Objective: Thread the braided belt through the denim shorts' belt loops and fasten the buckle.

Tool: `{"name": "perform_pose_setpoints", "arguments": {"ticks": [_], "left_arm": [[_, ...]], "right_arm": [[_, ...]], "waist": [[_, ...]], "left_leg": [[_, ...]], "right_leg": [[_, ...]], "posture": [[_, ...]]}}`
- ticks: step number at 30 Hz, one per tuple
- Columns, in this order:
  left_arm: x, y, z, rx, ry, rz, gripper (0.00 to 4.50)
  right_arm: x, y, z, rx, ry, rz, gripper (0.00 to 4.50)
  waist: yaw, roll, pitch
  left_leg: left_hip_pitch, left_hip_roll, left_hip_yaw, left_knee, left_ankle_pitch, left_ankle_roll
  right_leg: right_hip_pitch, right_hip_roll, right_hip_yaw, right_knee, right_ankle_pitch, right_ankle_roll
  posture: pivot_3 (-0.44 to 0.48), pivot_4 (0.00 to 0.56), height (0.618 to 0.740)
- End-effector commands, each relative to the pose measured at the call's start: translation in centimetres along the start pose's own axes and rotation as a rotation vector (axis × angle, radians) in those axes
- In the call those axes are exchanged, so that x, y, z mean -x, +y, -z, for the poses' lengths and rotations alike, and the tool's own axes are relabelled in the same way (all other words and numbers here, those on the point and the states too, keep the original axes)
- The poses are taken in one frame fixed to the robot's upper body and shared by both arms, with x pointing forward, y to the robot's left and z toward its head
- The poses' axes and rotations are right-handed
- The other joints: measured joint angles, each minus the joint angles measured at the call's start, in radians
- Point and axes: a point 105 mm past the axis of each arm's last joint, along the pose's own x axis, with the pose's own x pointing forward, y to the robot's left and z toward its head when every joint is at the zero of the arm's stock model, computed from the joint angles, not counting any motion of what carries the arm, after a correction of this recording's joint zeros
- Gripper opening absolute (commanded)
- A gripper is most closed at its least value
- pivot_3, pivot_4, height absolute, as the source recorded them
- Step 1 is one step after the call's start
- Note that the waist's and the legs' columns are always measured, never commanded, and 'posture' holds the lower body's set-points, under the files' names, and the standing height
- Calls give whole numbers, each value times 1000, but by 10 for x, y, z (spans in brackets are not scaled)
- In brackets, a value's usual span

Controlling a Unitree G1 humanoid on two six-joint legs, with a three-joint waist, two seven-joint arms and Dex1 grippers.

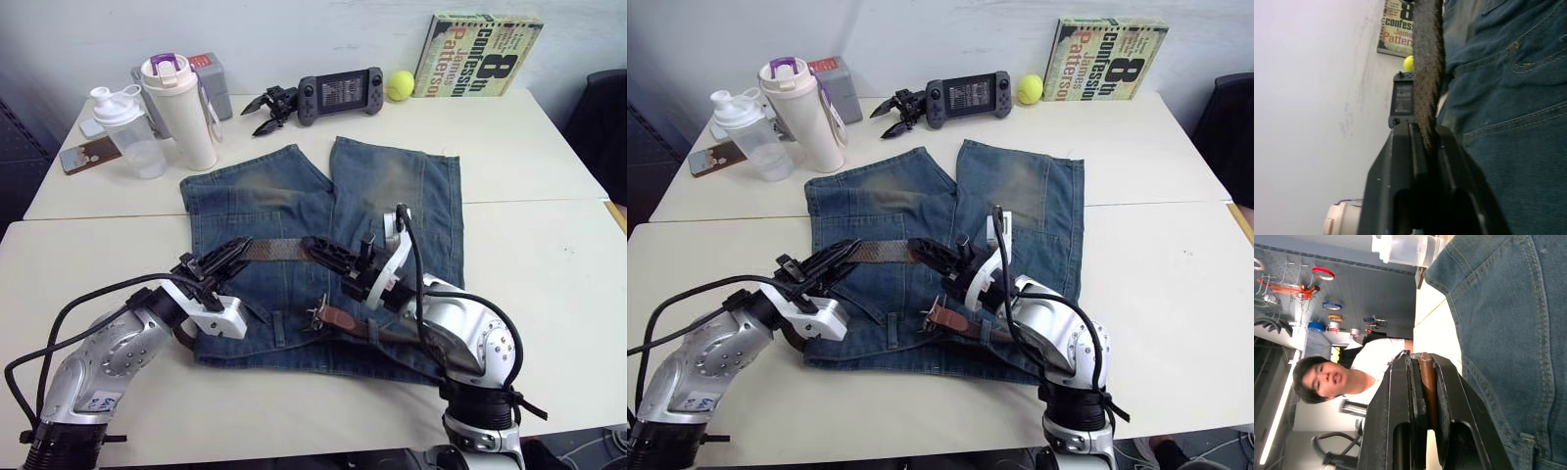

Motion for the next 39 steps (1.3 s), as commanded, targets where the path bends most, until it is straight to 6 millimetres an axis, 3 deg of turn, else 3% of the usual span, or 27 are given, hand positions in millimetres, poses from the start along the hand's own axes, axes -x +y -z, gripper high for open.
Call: {"name": "perform_pose_setpoints", "arguments": {"ticks": [1, 2, 4, 7, 10, 13, 16, 19, 22, 25, 29, 32, 39], "left_arm": [[3, 4, -3, 53, -6, 10, 2436], [5, 7, -3, 54, -9, 18, 2868], [7, 16, -6, 85, -35, 7, 2868], [16, 32, -21, 313, -124, 33, 2868], [29, 32, -29, 803, -115, 180, 2868], [45, 22, -47, 1432, -101, 416, 2868], [52, 22, -61, 1713, -98, 527, 2868], [55, 18, -64, 2038, -74, 497, 2868], [48, 4, -46, 2339, 26, 320, 2868], [43, -19, -31, 2485, 149, 186, 2868], [32, -34, -23, 2615, 195, -9, 2868], [23, -31, -21, 2682, 145, -115, 2868], [14, -14, -40, 2707, -47, -84, 2868]], "right_arm": [[3, 16, -4, 11, -28, -59, 0], [3, 15, -6, 10, -32, -53, 0], [3, 13, -9, 10, -37, -45, 0], [3, 12, -11, 9, -37, -37, 0], [2, 10, -12, 15, -25, -38, 0], [0, 9, -10, 29, 1, -39, 0], [0, 9, -8, 49, 27, -43, 0], [0, 10, -2, 90, 68, -46, 0], [-1, 13, 2, 125, 103, -60, 0], [-1, 14, 3, 139, 116, -69, 0], [-1, 16, 4, 153, 126, -76, 0], [-1, 16, 7, 159, 136, -82, 0], [1, 10, 17, 162, 170, -63, 0]], "waist": [[0, 0, 0], [0, 0, 0], [0, 0, 0], [0, 0, 0], [-7, 0, 0], [-16, 2, 1], [-14, 3, 2], [-17, 3, 2], [-17, 3, 2], [-16, 5, 0], [-12, 5, 0], [-1, 4, -1], [3, 3, -1]], "left_leg": [[0, 0, 0, 0, 0, 0], [0, 0, 0, 0, 0, 0], [0, 1, 0, 0, 0, -1], [0, 1, 0, 0, 1, -1], [0, 3, 0, -2, 1, -2], [1, 4, -2, -3, 1, -3], [1, 5, -3, -4, 3, -5], [1, 4, -3, -4, 3, -5], [1, 5, -3, -4, 3, -5], [1, 5, -4, -3, 3, -5], [0, 5, -4, -2, 3, -5], [0, 5, -4, 0, 3, -5], [0, 5, -4, 2, 3, -5]], "right_leg": [[0, 0, 0, 0, 0, 0], [0, 0, 0, 0, 0, 0], [0, 0, 0, 0, 0, 0], [0, 0, 1, 0, 0, 0], [0, 1, 1, -1, 0, 0], [0, 1, 0, -2, 0, 0], [1, 2, -1, -4, 0, -1], [1, 2, 0, -5, 0, -1], [1, 2, 0, -5, 0, -1], [2, 2, 0, -6, 0, -1], [2, 3, 0, -6, 0, -1], [2, 3, 0, -6, 0, -1], [3, 4, 0, -5, 0, -1]], "posture": [[0, 150, 739], [0, 150, 739], [0, 150, 739], [0, 150, 739], [0, 150, 739], [0, 150, 739], [0, 150, 739], [0, 150, 739], [0, 150, 739], [0, 150, 739], [0, 150, 739], [0, 150, 739], [0, 150, 739]]}}
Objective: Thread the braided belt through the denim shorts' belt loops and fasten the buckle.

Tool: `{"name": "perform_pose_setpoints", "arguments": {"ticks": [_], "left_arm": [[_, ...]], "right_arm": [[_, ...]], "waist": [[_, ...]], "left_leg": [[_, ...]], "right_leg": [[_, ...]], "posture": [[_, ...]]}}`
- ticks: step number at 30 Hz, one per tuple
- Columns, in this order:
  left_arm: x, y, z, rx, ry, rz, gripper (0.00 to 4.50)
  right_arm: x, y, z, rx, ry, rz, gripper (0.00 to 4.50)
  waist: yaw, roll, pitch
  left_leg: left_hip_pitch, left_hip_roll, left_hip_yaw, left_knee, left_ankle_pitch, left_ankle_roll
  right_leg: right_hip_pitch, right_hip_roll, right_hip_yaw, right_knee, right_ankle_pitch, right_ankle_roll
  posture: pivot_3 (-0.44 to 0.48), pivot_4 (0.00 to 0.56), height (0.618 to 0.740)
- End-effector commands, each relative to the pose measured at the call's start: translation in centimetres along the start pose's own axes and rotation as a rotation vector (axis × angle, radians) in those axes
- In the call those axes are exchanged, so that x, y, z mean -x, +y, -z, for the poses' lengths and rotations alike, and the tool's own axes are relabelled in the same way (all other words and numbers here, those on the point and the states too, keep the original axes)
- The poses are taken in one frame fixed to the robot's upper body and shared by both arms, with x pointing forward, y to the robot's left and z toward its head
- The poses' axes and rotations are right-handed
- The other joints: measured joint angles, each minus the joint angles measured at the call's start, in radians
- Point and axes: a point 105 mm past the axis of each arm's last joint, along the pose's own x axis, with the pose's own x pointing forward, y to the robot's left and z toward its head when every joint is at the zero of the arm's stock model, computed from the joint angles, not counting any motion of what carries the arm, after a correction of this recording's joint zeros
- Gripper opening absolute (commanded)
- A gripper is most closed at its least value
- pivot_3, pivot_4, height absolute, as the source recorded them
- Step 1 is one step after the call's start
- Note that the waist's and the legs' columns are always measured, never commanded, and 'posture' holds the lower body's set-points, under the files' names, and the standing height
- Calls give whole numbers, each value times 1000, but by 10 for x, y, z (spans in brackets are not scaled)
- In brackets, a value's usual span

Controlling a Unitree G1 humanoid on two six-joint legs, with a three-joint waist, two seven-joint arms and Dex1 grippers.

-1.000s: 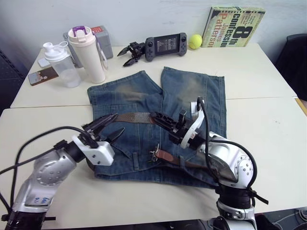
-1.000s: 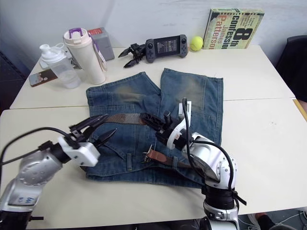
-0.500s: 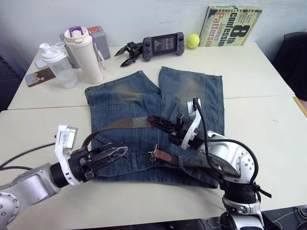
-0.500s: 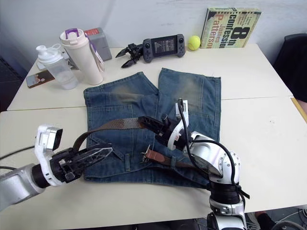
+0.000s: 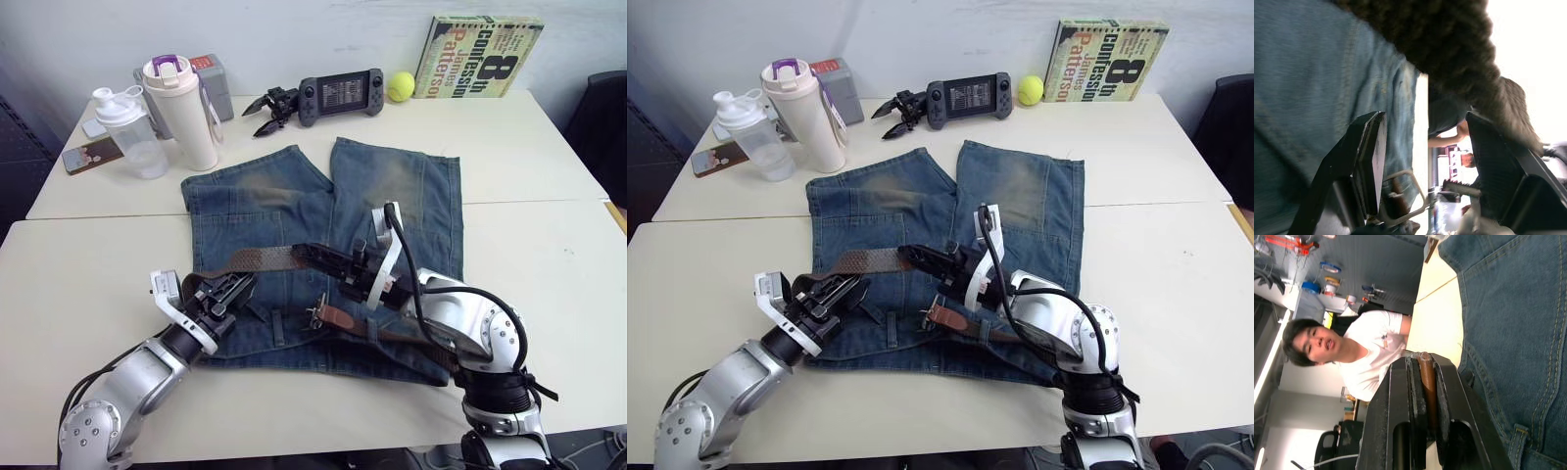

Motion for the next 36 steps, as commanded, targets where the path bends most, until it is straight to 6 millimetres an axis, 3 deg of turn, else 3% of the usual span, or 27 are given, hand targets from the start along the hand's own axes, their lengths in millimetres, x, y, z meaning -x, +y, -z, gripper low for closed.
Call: {"name": "perform_pose_setpoints", "arguments": {"ticks": [1, 10, 17, 22, 32, 36], "left_arm": [[4, -21, 6, -41, 25, 92, 2868], [22, -20, 15, -151, 156, 59, 2868], [1, -30, 1, -66, -15, 82, 2868], [-3, -41, -7, -18, -111, 124, 2868], [5, -19, -2, -10, -72, 14, 2868], [2, -26, 4, -9, -53, 58, 1785]], "right_arm": [[0, 11, 4, 5, 8, -49, 0], [-2, 8, -16, -61, -80, -49, 0], [-1, 7, -5, -27, -25, -38, 0], [0, 6, -5, -23, -25, -33, 0], [0, 9, -3, -15, -25, -34, 0], [0, 10, -2, -12, -24, -35, 0]], "waist": [[-1, 0, 0], [1, 0, 0], [4, 0, 0], [3, 0, 0], [3, 0, 0], [4, 0, 0]], "left_leg": [[0, 0, 0, 0, 0, 0], [0, 0, 0, -2, 1, -1], [0, 0, 0, -2, 1, -1], [0, 1, 1, -3, 1, -1], [0, 1, 1, -3, 1, -1], [0, 1, 1, -3, 1, -1]], "right_leg": [[0, 0, 0, 0, 0, 0], [-1, 0, 1, -2, 0, 0], [0, 0, 1, -6, 0, 0], [0, 1, 1, -6, 0, 0], [0, 1, 1, -7, 0, 0], [0, 1, 1, -7, 0, 0]], "posture": [[0, 150, 739], [0, 150, 739], [0, 150, 739], [0, 150, 739], [0, 150, 739], [0, 150, 739]]}}
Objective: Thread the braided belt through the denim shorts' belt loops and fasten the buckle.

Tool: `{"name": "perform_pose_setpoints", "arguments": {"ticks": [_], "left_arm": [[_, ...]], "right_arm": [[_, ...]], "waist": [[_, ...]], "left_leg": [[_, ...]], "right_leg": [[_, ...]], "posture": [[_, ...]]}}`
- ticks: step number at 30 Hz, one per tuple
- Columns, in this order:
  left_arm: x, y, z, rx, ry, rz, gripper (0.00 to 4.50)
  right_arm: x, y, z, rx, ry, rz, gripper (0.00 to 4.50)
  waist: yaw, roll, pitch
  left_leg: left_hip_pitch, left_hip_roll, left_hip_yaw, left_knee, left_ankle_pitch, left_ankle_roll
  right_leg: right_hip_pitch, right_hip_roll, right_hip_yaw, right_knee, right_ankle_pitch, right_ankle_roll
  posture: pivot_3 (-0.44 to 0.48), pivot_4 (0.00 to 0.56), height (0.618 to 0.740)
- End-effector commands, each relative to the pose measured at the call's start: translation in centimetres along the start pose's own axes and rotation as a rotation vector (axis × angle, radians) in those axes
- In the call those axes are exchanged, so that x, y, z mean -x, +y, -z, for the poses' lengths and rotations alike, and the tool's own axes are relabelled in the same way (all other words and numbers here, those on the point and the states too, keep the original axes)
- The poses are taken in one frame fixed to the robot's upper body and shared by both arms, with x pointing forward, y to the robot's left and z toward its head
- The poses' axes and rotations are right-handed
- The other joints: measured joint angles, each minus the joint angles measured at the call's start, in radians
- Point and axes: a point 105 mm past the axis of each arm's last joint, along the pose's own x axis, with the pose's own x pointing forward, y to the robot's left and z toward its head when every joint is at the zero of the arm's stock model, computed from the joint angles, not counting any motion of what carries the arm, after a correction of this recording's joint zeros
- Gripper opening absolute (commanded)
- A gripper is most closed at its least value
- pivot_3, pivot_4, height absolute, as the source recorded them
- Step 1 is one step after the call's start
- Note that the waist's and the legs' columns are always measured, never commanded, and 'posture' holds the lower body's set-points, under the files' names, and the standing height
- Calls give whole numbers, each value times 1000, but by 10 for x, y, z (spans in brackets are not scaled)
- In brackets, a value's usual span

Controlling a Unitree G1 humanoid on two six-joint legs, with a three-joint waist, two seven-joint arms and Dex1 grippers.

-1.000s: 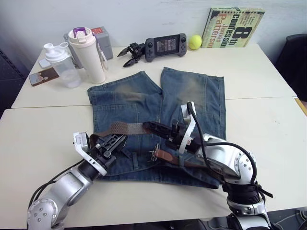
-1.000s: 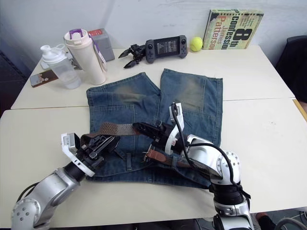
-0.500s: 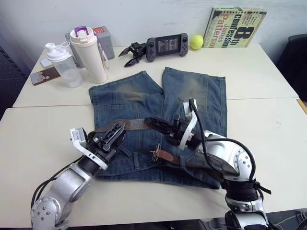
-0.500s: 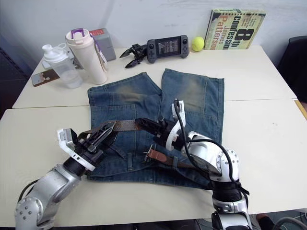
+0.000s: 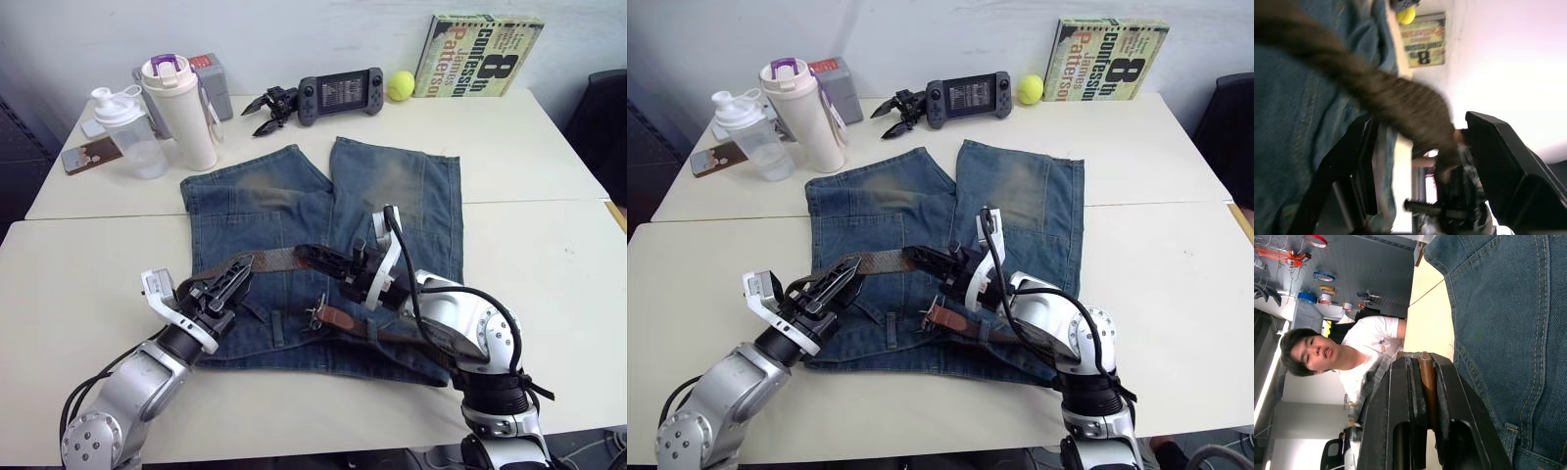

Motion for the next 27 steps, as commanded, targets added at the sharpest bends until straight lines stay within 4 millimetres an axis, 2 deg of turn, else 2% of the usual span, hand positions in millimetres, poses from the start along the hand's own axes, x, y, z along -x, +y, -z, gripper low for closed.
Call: {"name": "perform_pose_setpoints", "arguments": {"ticks": [1, 4, 13, 14, 15, 17, 22, 25, 27], "left_arm": [[-1, -14, 8, -15, 39, 71, 1371], [-3, -11, 7, -3, 30, 51, 101], [-12, -24, 3, -1, 12, 117, 101], [-12, -25, 1, -1, 4, 126, 0], [-11, -27, -1, -5, -4, 136, 0], [-10, -27, -3, -10, -13, 141, 0], [-2, -29, -10, -23, -47, 156, 0], [11, -21, -14, -68, -38, 135, 0], [23, -14, -14, -109, 5, 111, 0]], "right_arm": [[2, 16, 3, 35, 6, -56, 0], [2, 17, 4, 37, 5, -56, 0], [4, 17, 8, 96, 42, -32, 0], [5, 17, 8, 102, 40, -29, 951], [6, 17, 7, 107, 36, -27, 1213], [7, 16, 3, 104, 17, -11, 2054], [23, 7, -14, 124, -47, 27, 4380], [44, -5, -24, 309, -49, 106, 4455], [54, -4, -25, 474, -17, 118, 4455]], "waist": [[1, 0, 0], [2, 0, 0], [3, 0, 0], [3, 0, 0], [3, 0, 0], [3, 0, 0], [8, 0, 0], [22, 0, 0], [25, 0, 0]], "left_leg": [[0, 0, 0, 0, 0, 0], [0, 0, 0, 0, 0, 0], [0, 0, 0, 0, 0, 0], [0, 0, 0, -1, 0, 0], [0, 0, 0, -1, 0, 0], [0, 0, 0, -1, 0, 0], [0, -1, 0, -1, 0, 0], [0, -1, 1, -1, 0, 0], [0, -1, 1, -1, 0, 0]], "right_leg": [[0, 0, 0, 0, 0, 0], [0, 0, 0, 0, 0, 0], [0, 0, 0, -2, 0, 0], [0, 0, 0, -1, 0, 0], [0, 0, 0, -1, 0, 0], [0, 0, 0, -1, 0, 0], [1, 0, 0, -2, 0, 0], [1, 0, 0, -4, 0, 0], [1, 0, 1, -4, 0, 0]], "posture": [[0, 150, 739], [0, 150, 739], [0, 150, 739], [0, 150, 739], [0, 150, 739], [0, 150, 739], [0, 150, 739], [0, 150, 739], [0, 150, 739]]}}
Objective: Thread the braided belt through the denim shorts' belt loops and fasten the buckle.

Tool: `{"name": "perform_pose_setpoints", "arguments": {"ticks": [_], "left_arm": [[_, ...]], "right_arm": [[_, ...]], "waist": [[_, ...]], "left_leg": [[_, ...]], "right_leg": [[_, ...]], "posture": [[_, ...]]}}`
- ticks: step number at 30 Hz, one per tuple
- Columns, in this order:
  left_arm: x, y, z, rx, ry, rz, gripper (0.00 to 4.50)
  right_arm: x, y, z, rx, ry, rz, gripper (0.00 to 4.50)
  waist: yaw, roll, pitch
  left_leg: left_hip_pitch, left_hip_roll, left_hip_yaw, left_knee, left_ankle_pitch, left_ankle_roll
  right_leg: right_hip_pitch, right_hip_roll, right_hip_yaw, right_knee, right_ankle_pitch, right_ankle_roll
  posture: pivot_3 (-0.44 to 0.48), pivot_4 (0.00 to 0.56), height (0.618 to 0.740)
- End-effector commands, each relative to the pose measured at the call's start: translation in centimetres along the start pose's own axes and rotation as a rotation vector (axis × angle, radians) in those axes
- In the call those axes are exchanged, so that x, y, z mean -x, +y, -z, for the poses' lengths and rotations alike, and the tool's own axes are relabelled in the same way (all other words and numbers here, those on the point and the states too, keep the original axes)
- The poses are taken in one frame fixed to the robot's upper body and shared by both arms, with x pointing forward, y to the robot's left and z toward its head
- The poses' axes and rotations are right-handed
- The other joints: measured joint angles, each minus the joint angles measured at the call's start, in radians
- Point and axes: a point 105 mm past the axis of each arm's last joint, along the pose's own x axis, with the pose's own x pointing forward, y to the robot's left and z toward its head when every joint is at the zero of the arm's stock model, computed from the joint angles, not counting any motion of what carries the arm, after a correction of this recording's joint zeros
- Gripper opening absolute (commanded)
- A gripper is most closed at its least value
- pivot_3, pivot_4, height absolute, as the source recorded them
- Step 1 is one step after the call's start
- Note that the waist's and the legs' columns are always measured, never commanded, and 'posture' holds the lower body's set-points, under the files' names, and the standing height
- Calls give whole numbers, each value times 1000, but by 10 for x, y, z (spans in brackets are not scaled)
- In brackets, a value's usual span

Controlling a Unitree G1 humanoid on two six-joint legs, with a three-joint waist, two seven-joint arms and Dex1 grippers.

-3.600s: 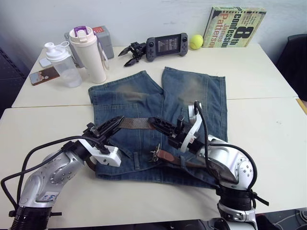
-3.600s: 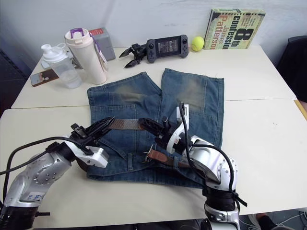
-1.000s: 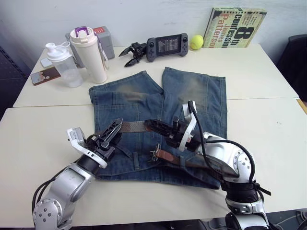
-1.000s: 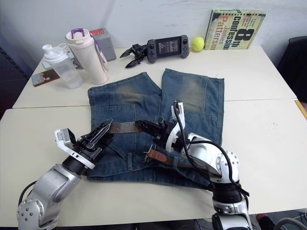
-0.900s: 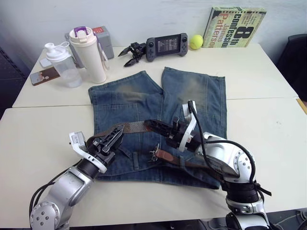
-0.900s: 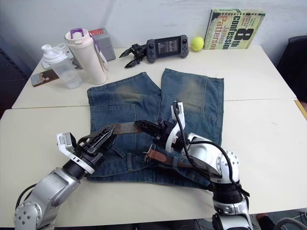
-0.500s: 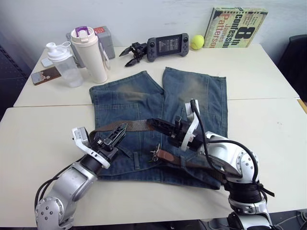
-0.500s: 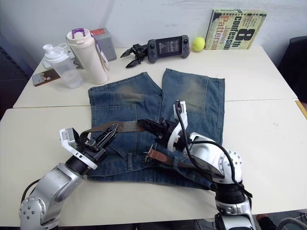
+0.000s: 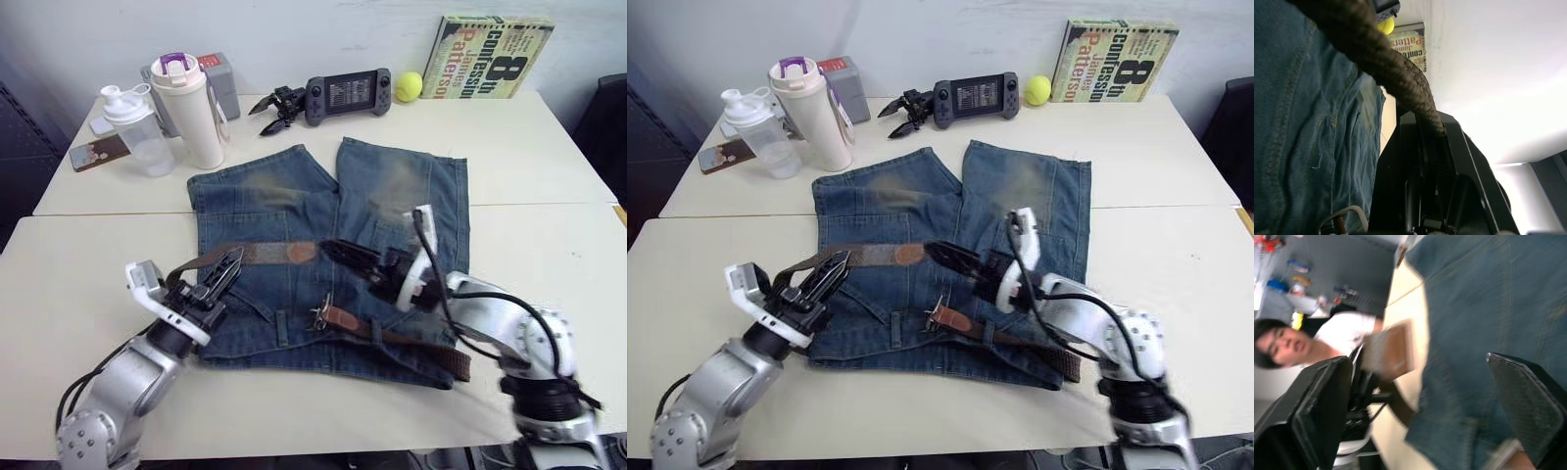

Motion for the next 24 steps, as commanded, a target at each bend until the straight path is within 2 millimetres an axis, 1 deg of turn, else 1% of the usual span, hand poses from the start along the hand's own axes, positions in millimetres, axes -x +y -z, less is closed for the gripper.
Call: {"name": "perform_pose_setpoints", "arguments": {"ticks": [1, 3, 5, 7, 9, 11, 13, 15, 16, 21, 24], "left_arm": [[22, -1, -2, -79, 73, 20, 0], [37, 3, -7, -115, 126, 3, 0], [45, 5, -10, -130, 156, 2, 0], [60, 10, -18, -166, 212, -60, 0], [69, 11, -23, -187, 256, -96, 0], [72, 11, -24, -189, 268, -95, 0], [77, 10, -20, -216, 326, -142, 0], [79, 11, -19, -222, 325, -160, 0], [77, 14, -21, -225, 299, -180, 0], [66, 15, -20, -237, 240, -191, 0], [61, 17, -20, -238, 214, -212, 0]], "right_arm": [[19, 18, -6, 357, -3, -62, 4455], [27, 34, 1, 580, 35, -145, 4455], [32, 39, 7, 693, 62, -194, 4455], [34, 32, 13, 836, 109, -172, 4455], [36, 27, 19, 945, 152, -166, 4455], [37, 25, 21, 981, 160, -172, 4455], [38, 26, 36, 1072, 218, -202, 4455], [39, 26, 47, 1140, 252, -220, 4455], [39, 26, 50, 1146, 257, -230, 4455], [42, 25, 58, 1147, 268, -245, 4455], [42, 27, 60, 1142, 265, -256, 4455]], "waist": [[2, 0, 0], [2, 1, 1], [3, 1, 1], [7, 1, 1], [10, 1, 1], [13, 1, 1], [20, 0, 1], [24, 0, 2], [25, 0, 2], [28, -1, 2], [28, -1, 2]], "left_leg": [[0, 0, 0, 0, 0, 0], [1, 1, 0, -2, 0, 0], [2, 2, 0, -3, 0, -1], [2, 2, -2, -3, 1, -2], [2, 2, -2, -3, 1, -2], [2, 0, -2, -3, 1, -2], [2, -1, -2, -3, 1, -1], [2, 0, -2, -3, 1, -1], [2, 0, -2, -3, 0, -1], [3, 0, -2, -3, 0, -1], [12, 0, -2, -6, -1, 1]], "right_leg": [[0, 0, 0, 0, 0, 0], [-1, 1, 1, 0, 0, 0], [-1, 3, 1, -1, 0, 0], [0, 3, 0, -1, 0, 0], [0, 3, 0, -2, 0, -1], [1, 1, 0, -4, 0, -1], [2, -1, 0, -5, 0, -1], [2, -1, 0, -6, 1, -1], [2, -1, 0, -7, 1, -1], [5, -2, -1, -8, 1, -1], [15, -1, -1, -13, 1, -1]], "posture": [[0, 150, 739], [0, 150, 739], [0, 150, 739], [0, 150, 739], [0, 150, 739], [0, 150, 739], [0, 150, 739], [0, 150, 739], [0, 150, 739], [0, 150, 739], [0, 150, 739]]}}
